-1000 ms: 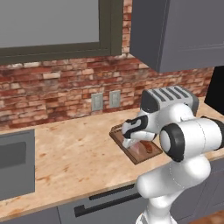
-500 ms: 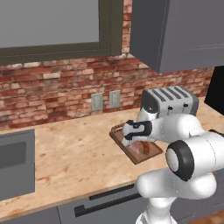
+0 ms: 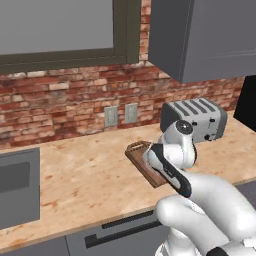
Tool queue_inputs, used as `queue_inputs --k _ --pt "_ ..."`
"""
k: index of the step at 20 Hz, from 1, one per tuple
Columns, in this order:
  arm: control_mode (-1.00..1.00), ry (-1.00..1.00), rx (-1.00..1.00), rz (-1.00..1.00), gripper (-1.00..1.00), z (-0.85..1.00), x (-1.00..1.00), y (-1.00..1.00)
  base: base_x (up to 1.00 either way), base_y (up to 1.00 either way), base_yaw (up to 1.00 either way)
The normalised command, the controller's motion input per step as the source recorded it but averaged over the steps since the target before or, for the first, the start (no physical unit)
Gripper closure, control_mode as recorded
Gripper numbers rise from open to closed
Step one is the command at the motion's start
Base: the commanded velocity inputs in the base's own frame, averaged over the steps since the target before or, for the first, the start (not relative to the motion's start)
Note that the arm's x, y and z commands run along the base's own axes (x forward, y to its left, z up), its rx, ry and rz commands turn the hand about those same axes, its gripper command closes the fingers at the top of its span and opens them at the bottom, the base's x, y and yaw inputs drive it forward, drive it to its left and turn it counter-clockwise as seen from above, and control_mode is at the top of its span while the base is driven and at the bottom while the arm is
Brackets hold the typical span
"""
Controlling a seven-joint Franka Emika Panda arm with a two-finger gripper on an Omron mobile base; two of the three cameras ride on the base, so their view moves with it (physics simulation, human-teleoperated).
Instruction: Pick up the knife from the drawer and place it on the cutting board. Then place the meat from the plate to the cutting board.
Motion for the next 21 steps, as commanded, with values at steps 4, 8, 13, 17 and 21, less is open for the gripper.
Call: queue_inputs --k 4,8,13,17,21 --pt "-1.00 -0.10 0.03 -0.16 -1.00 0.84 -0.94 -0.01 0.00 0.00 0.00" --pt "-1.00 -0.16 0.00 -0.13 -1.00 0.70 -1.00 0.00 0.00 0.00 0.00" --pt "-1.00 -0.06 0.03 -0.05 -1.00 0.92 -0.78 0.00 0.00 0.00 0.00" --pt "-1.00 -0.07 0.04 -0.03 -1.00 0.72 -1.00 0.00 0.00 0.00 0.00" --pt "-1.00 -0.13 0.00 -0.07 -1.00 0.33 -1.00 -0.01 0.00 0.00 0.00"
